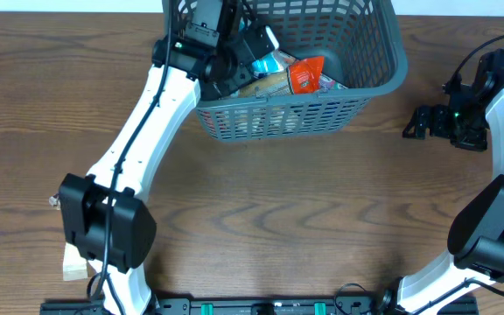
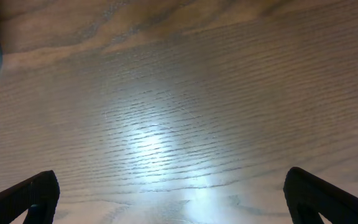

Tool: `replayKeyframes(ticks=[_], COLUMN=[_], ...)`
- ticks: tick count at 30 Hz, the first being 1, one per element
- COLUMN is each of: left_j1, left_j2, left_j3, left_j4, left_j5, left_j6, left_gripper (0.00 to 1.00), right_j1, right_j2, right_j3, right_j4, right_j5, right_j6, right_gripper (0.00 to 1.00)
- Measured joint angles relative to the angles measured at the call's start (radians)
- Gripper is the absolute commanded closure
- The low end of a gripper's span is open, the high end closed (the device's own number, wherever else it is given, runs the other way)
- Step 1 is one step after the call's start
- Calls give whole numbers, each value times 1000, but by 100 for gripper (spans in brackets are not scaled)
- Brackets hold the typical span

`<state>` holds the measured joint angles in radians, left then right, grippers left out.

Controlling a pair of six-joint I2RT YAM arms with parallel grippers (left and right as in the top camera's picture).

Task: Pack container
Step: 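Release the wipe pack into the basket with the left gripper, then move the left gripper down over the rice bag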

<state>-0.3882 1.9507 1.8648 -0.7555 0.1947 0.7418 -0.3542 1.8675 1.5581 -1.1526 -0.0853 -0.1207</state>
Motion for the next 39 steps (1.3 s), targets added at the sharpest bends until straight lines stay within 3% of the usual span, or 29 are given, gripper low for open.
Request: replayKeyframes(ticks=[2,6,20,30,34,39], left_j1=[0,0,16,101,144,269], left_j2=[12,18,-24,-356,-496,-578], left_j3=[0,12,36,37,47,58], left_j4=[-13,-15,-49,-31,-134,-414], left_j5=[-3,-4,-20,-160,-252,-330], left_j6=[5,11,12,-71,-159,-290], left_gripper=[44,25,23,22,22,13], right_j1=[0,0,0,0,0,0], right_j2=[0,0,0,0,0,0], right_j3=[0,0,0,0,0,0], right_j4=[-2,-2,1,4,8,5], right_j5=[0,0,0,0,0,0], right_j6=[0,0,0,0,0,0], right_gripper=[1,1,1,1,1,1])
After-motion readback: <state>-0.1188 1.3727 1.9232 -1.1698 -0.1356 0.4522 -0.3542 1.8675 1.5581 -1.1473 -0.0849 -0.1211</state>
